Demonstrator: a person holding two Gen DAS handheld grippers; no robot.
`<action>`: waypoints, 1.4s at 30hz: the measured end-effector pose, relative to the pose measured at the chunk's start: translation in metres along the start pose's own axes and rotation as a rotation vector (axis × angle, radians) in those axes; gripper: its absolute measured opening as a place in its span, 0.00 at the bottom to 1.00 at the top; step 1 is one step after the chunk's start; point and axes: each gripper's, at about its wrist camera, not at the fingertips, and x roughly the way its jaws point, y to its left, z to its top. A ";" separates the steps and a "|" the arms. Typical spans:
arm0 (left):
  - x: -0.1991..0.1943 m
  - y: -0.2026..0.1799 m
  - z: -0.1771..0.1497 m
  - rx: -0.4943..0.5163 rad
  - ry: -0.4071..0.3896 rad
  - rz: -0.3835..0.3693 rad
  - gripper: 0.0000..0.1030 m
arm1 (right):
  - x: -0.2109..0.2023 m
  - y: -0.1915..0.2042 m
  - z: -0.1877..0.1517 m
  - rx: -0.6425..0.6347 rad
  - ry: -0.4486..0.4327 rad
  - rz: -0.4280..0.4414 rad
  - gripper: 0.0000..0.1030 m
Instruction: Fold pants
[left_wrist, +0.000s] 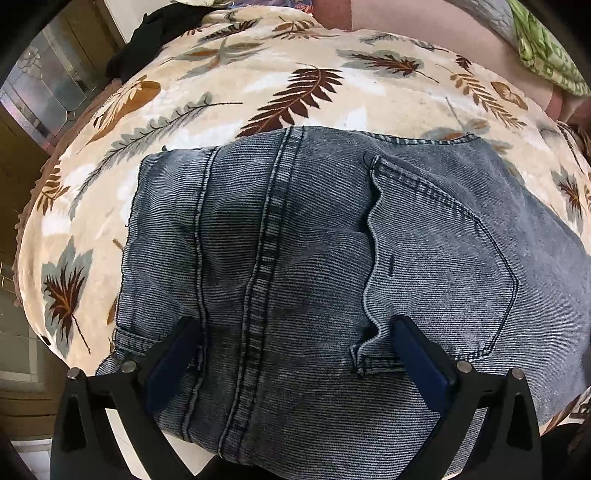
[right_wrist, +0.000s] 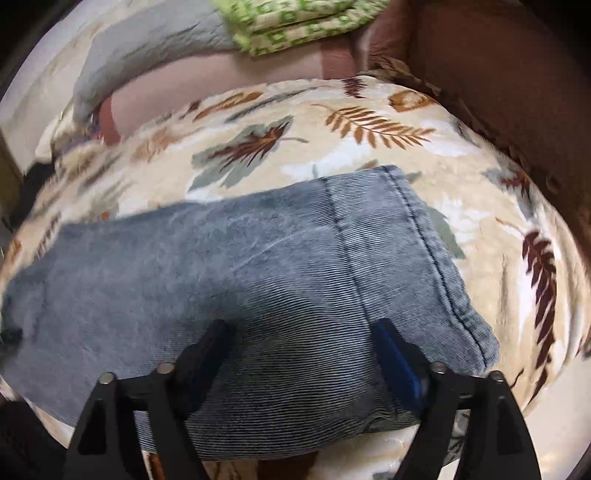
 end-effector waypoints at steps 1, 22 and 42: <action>0.000 -0.001 0.000 0.010 -0.002 0.010 1.00 | 0.003 0.006 -0.001 -0.035 0.007 -0.021 0.92; -0.179 -0.117 -0.083 0.234 -0.553 -0.233 1.00 | -0.134 -0.015 -0.035 0.106 -0.564 0.241 0.93; -0.175 -0.111 -0.093 0.126 -0.576 -0.106 1.00 | -0.129 0.013 -0.057 0.039 -0.525 0.238 0.93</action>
